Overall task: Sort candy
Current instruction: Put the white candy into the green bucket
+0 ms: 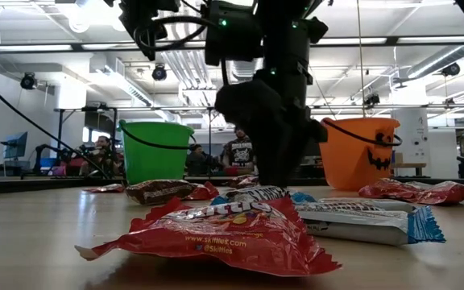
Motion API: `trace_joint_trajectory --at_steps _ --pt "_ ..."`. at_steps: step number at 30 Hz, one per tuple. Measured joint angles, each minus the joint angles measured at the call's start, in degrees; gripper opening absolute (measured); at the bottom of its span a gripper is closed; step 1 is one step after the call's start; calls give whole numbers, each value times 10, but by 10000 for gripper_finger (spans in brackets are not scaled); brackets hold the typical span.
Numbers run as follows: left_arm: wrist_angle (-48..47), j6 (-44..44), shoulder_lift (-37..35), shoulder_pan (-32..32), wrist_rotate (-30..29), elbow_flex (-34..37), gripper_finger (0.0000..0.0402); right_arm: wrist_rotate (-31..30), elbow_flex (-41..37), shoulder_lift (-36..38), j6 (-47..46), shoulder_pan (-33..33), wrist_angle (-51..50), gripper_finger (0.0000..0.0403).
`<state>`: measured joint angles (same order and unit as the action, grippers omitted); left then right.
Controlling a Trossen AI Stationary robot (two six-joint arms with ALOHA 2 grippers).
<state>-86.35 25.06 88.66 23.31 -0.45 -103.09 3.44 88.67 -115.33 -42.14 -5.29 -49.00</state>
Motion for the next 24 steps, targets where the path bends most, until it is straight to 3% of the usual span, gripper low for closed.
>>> trace_joint_trajectory --at_steps 24 --pt "0 0 0 0 0 0 105 43 -44 0 -15 -4 39 155"
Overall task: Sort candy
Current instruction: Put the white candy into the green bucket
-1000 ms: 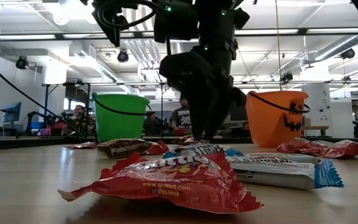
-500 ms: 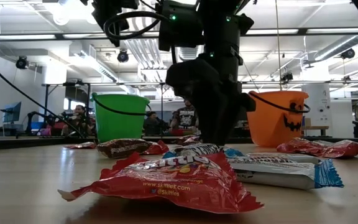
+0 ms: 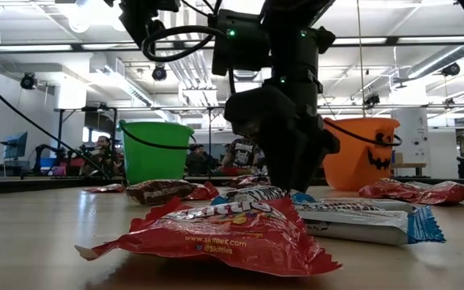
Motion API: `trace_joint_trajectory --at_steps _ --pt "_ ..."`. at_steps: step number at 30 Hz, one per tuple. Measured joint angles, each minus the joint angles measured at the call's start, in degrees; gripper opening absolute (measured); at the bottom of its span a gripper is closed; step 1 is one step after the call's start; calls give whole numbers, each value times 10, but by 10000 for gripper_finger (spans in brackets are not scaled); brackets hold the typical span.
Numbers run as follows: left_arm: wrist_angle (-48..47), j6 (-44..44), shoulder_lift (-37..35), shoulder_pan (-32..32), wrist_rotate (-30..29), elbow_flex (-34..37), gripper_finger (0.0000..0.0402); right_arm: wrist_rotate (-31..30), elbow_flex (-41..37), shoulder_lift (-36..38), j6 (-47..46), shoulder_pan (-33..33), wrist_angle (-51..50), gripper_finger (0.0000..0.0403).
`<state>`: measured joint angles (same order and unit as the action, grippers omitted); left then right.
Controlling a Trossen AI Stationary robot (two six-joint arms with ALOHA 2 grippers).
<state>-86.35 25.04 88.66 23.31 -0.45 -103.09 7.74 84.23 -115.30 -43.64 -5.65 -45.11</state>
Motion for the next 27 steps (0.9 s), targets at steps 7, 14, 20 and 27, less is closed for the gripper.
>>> trace_joint_trajectory --at_steps 7,14,20,27 --pt "0 0 0 0 0 0 105 -2 -14 1 -5 0 11 142" --pt "0 0 0 0 0 0 105 -13 -15 1 -10 0 12 80" --pt "0 0 0 0 0 0 105 -12 -15 2 -15 0 17 18" --pt "0 0 0 0 0 0 105 -16 -8 10 -5 0 7 15"
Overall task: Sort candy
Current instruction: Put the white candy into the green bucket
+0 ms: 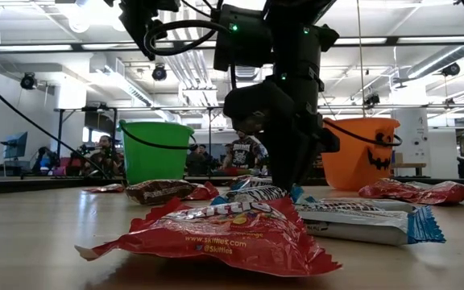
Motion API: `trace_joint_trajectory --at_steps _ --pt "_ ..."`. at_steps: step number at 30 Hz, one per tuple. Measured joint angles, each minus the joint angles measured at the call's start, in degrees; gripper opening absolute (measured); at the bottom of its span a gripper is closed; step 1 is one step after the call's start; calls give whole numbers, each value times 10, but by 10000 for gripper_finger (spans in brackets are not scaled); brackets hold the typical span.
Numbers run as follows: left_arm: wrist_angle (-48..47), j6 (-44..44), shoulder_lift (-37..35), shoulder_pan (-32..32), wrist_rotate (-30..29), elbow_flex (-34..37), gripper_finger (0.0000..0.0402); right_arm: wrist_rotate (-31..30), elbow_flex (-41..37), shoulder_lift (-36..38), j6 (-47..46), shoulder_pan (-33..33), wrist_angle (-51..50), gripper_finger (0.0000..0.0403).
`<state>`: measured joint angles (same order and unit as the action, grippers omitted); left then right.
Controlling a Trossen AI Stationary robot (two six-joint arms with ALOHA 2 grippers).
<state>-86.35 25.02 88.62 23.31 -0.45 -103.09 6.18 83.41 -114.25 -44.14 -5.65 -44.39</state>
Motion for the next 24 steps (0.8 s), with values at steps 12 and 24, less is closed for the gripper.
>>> trace_joint_trajectory --at_steps 12,24 --pt "22 1 0 0 0 0 105 -36 37 74 30 -1 -11 14" --pt "106 -51 -1 0 110 0 105 -92 156 101 133 9 -46 13"
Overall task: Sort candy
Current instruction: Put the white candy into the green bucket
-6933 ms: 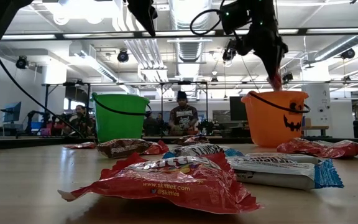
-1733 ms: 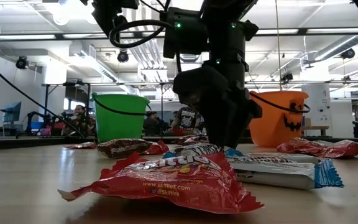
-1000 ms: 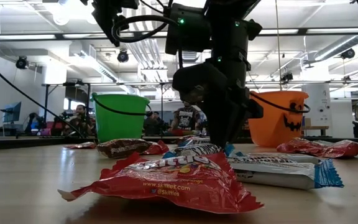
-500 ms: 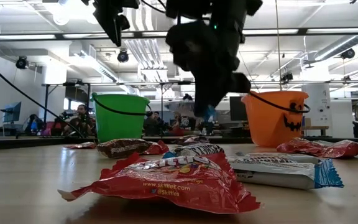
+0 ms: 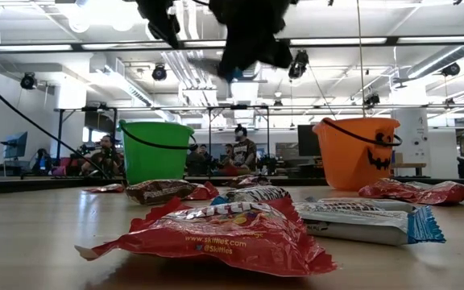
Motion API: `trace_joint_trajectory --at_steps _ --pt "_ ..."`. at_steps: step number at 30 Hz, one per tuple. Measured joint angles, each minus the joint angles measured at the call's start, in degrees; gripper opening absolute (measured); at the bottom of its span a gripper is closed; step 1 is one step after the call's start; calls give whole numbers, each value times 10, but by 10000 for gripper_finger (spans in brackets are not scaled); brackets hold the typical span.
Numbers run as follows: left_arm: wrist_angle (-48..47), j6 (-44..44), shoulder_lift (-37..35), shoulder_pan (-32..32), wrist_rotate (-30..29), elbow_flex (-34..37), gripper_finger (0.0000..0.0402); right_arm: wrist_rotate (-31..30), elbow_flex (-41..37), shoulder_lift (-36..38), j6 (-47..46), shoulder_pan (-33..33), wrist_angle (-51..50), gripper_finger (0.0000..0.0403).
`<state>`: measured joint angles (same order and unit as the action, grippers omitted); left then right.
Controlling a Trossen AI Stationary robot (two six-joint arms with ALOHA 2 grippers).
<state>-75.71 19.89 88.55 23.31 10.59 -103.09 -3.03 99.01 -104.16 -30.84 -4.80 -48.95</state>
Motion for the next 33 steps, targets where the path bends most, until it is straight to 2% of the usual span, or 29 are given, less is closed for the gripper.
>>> trace_joint_trajectory --at_steps 6,11,13,29,33 --pt "25 -41 0 0 74 0 105 -54 73 0 43 8 -65 13" --pt "45 -51 0 0 179 0 105 -77 105 1 70 21 -97 13" --pt "54 -55 0 0 204 0 105 -78 111 0 81 25 -97 13" --pt "68 -112 15 0 206 0 105 -77 146 0 145 46 -73 13" --pt "68 -112 25 0 235 0 105 -76 155 0 154 50 -72 13"
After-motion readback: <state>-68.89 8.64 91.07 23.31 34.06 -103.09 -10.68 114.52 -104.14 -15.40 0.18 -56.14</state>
